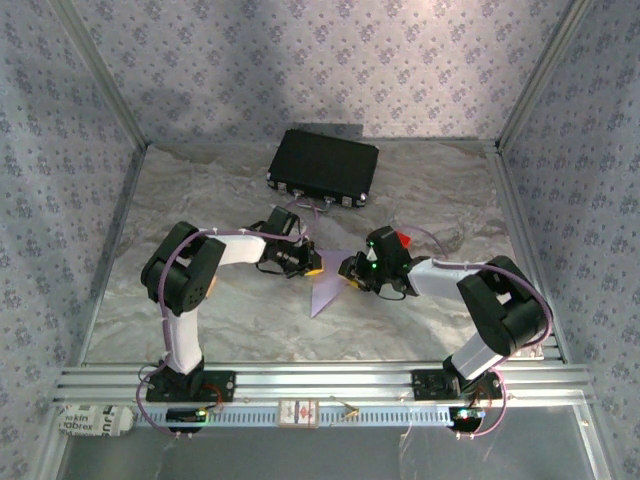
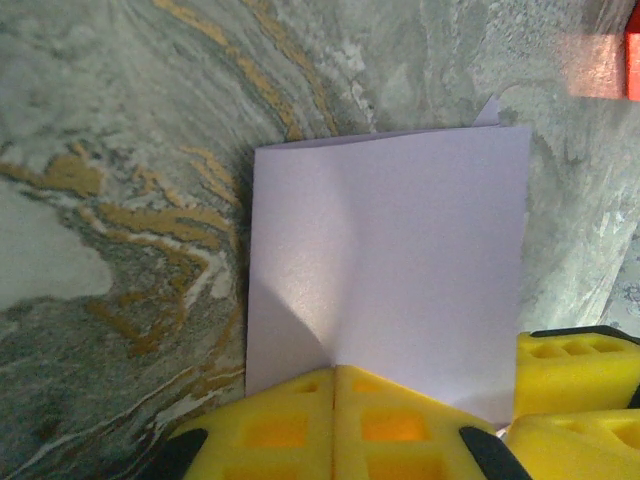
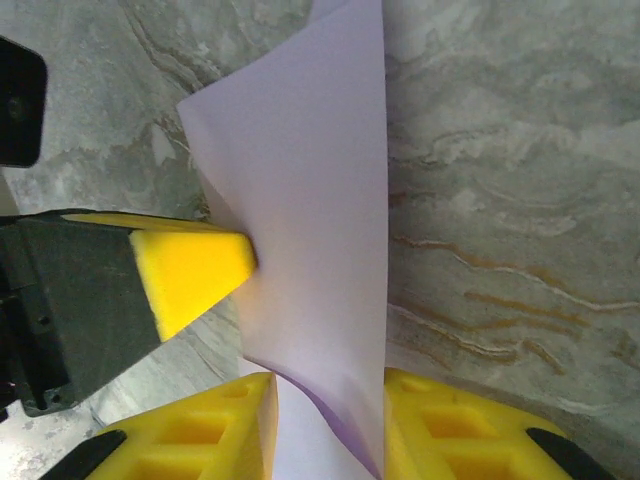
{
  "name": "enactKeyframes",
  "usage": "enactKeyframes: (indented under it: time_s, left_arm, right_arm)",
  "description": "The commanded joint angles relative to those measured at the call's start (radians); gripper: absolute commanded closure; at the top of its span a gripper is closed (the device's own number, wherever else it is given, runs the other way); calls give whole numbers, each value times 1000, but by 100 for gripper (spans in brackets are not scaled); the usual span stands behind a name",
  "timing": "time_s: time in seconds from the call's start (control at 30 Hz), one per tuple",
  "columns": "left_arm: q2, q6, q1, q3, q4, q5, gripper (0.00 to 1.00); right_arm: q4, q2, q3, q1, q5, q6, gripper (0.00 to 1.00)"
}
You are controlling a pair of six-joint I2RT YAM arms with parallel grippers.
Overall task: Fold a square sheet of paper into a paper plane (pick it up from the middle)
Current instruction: Fold the wing for the fifth time at the center of the table.
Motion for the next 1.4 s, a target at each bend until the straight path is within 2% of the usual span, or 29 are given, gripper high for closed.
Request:
enactKeyframes:
  time_s: [0.0, 0.4, 0.67, 1.0, 1.37]
  left_arm:
    - [26, 12, -2, -34, -69, -43, 93]
    - [22, 9, -2, -36, -66, -44, 93]
    - [20, 9, -4, -39, -67, -45, 93]
    - [17, 11, -3, -40, -70, -44, 93]
    - [17, 2, -5, -44, -61, -35, 93]
  right_arm:
    - [46, 25, -4, -11, -36, -35, 68]
    - [-10, 60, 61, -60, -89, -167, 69]
    - [31, 112, 70, -82, -146, -173, 70]
    - [-25, 105, 94, -111, -210, -300, 71]
    - [-20, 139, 121, -117, -263, -340, 72]
